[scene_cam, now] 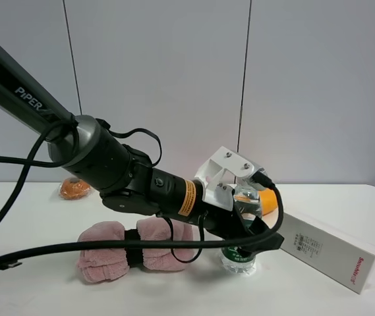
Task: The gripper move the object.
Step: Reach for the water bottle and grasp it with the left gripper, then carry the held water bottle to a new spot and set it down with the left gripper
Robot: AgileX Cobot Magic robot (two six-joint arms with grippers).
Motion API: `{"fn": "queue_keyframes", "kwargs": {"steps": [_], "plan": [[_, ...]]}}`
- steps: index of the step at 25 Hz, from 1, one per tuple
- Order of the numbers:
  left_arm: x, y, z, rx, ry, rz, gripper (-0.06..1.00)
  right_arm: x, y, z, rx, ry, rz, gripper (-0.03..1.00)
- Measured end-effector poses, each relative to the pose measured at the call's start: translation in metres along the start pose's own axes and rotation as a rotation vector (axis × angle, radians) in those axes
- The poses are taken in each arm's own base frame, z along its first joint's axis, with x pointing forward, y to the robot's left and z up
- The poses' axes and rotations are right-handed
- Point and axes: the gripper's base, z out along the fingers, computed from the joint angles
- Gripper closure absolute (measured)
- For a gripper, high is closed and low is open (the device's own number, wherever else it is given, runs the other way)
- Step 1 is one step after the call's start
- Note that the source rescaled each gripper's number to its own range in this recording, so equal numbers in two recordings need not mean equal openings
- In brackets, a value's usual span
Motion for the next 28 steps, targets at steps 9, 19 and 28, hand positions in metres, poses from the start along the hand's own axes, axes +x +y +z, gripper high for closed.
{"fn": "queue_keyframes", "kwargs": {"steps": [9, 19, 28], "plan": [[0.006, 0.005, 0.000, -0.053, 0.054, -0.001, 0.26, 0.000, 0.000, 0.000, 0.000, 0.000, 0.000, -0.03], [0.001, 0.001, 0.001, -0.014, 0.014, 0.005, 0.94, 0.000, 0.000, 0.000, 0.000, 0.000, 0.000, -0.03], [-0.106, -0.001, -0.035, 0.005, -0.192, 0.093, 0.94, 0.000, 0.000, 0.000, 0.000, 0.000, 0.000, -0.03]]}}
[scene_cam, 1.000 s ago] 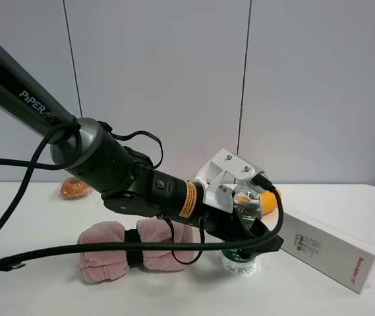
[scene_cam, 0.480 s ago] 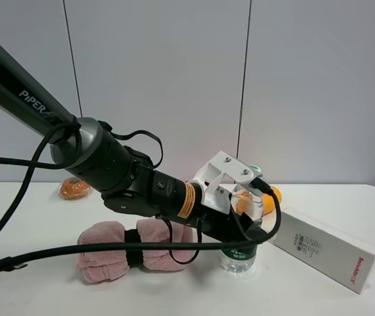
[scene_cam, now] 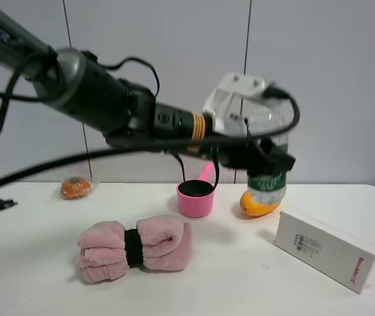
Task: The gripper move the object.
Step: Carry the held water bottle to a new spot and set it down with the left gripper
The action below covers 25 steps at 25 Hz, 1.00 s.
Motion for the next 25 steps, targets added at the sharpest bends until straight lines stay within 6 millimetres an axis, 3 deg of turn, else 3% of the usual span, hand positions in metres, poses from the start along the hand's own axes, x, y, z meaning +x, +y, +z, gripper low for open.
{"fn": "queue_keyframes", "kwargs": {"steps": [4, 7, 10, 13, 17, 21, 25], "plan": [[-0.051, 0.007, -0.027, -0.038, -0.033, 0.031, 0.94, 0.000, 0.000, 0.000, 0.000, 0.000, 0.000, -0.03], [-0.067, 0.023, -0.052, -0.154, -0.010, 0.012, 0.94, 0.000, 0.000, 0.000, 0.000, 0.000, 0.000, -0.03], [-0.066, 0.050, -0.074, -0.307, 0.010, -0.085, 0.94, 0.000, 0.000, 0.000, 0.000, 0.000, 0.000, -0.03], [-0.052, 0.079, -0.095, -0.487, 0.009, -0.238, 0.94, 0.000, 0.000, 0.000, 0.000, 0.000, 0.000, -0.03], [-0.017, 0.110, -0.127, -0.749, 0.066, -0.385, 0.94, 0.000, 0.000, 0.000, 0.000, 0.000, 0.000, -0.03], [0.022, 0.125, -0.154, -0.910, 0.179, -0.457, 0.94, 0.000, 0.000, 0.000, 0.000, 0.000, 0.000, -0.03], [0.042, 0.133, -0.158, -0.920, 0.214, -0.483, 0.94, 0.000, 0.000, 0.000, 0.000, 0.000, 0.000, -0.03]]}}
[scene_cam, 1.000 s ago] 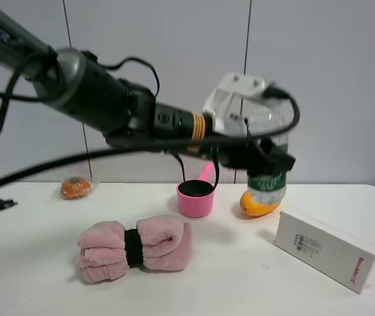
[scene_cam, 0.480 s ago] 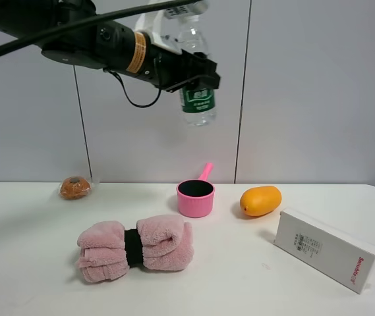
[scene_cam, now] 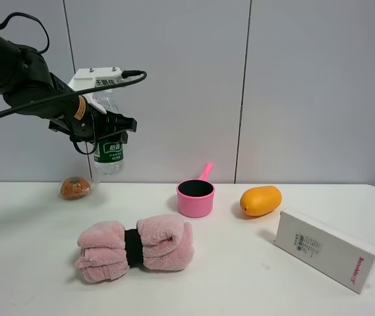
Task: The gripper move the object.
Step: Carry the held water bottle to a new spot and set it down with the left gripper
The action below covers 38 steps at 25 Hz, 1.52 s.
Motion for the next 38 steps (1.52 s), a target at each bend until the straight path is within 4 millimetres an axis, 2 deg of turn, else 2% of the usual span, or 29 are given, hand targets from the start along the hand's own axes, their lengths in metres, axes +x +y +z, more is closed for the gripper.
{"fn": "queue_keyframes", "kwargs": {"steps": [5, 8, 14, 18, 24, 32, 38], "plan": [[0.015, -0.008, 0.020, 0.138, -0.027, 0.059, 0.94, 0.000, 0.000, 0.000, 0.000, 0.000, 0.000, -0.03], [0.033, -0.008, 0.038, 0.209, -0.024, 0.082, 0.94, 0.000, 0.000, 0.000, 0.000, 0.000, 0.000, -0.03], [0.055, 0.015, 0.059, 0.193, -0.018, 0.065, 0.94, 0.000, 0.000, 0.000, 0.000, 0.000, 0.000, -0.03], [0.056, 0.016, 0.062, 0.221, -0.059, 0.100, 0.94, 0.000, 0.000, 0.000, 0.000, 0.000, 0.000, -0.03], [0.048, 0.011, 0.061, 0.259, -0.162, 0.259, 0.94, 0.000, 0.000, 0.000, 0.000, 0.000, 0.000, -0.03], [0.068, 0.015, 0.075, 0.247, -0.141, 0.315, 0.94, 0.000, 0.000, 0.000, 0.000, 0.000, 0.000, -0.03], [0.072, 0.015, 0.078, 0.252, -0.138, 0.314, 0.94, 0.000, 0.000, 0.000, 0.000, 0.000, 0.000, -0.03]]}}
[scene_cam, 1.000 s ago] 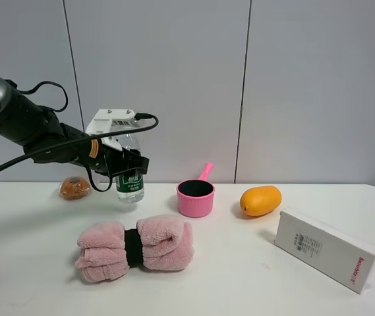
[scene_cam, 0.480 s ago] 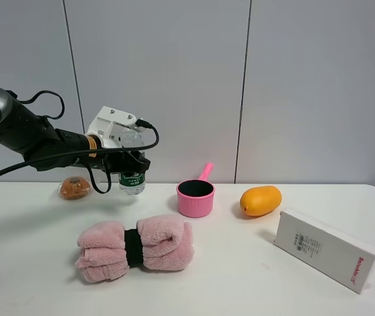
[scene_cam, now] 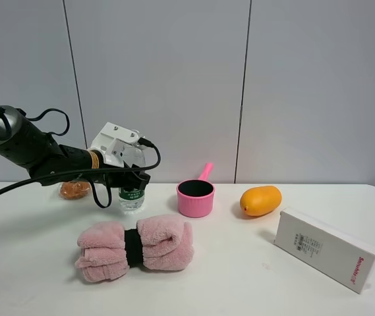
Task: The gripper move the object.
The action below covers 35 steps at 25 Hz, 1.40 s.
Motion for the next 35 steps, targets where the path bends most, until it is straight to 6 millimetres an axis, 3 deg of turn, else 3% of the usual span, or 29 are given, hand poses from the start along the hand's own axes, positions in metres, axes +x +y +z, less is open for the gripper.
{"fn": "queue_keyframes", "kwargs": {"steps": [3, 5, 7, 9, 11, 15, 19, 29, 35], "plan": [[0.000, 0.000, 0.000, 0.000, 0.000, 0.000, 0.90, 0.000, 0.000, 0.000, 0.000, 0.000, 0.000, -0.03], [-0.001, 0.000, 0.000, 0.003, -0.011, -0.002, 0.72, 0.000, 0.000, 0.000, 0.000, 0.000, 0.000, -0.03], [-0.006, 0.000, 0.000, 0.009, -0.044, -0.004, 0.48, 0.000, 0.000, 0.000, 0.000, 0.000, 0.000, -0.03], [-0.008, 0.000, 0.000, 0.011, -0.054, -0.003, 0.35, 0.000, 0.000, 0.000, 0.000, 0.000, 0.000, -0.03], [-0.008, 0.000, 0.000, 0.010, -0.053, -0.003, 0.31, 0.000, 0.000, 0.000, 0.000, 0.000, 0.000, -0.03], [-0.013, 0.002, -0.004, -0.007, -0.038, -0.010, 0.30, 0.000, 0.000, 0.000, 0.000, 0.000, 0.000, -0.03], [-0.040, 0.007, -0.019, -0.052, -0.043, -0.044, 0.30, 0.000, 0.000, 0.000, 0.000, 0.000, 0.000, -0.03], [-0.124, 0.011, -0.079, -0.124, -0.186, -0.128, 0.29, 0.000, 0.000, 0.000, 0.000, 0.000, 0.000, -0.03], [-0.166, 0.016, -0.138, -0.304, -0.118, -0.107, 0.29, 0.000, 0.000, 0.000, 0.000, 0.000, 0.000, -0.03]]}}
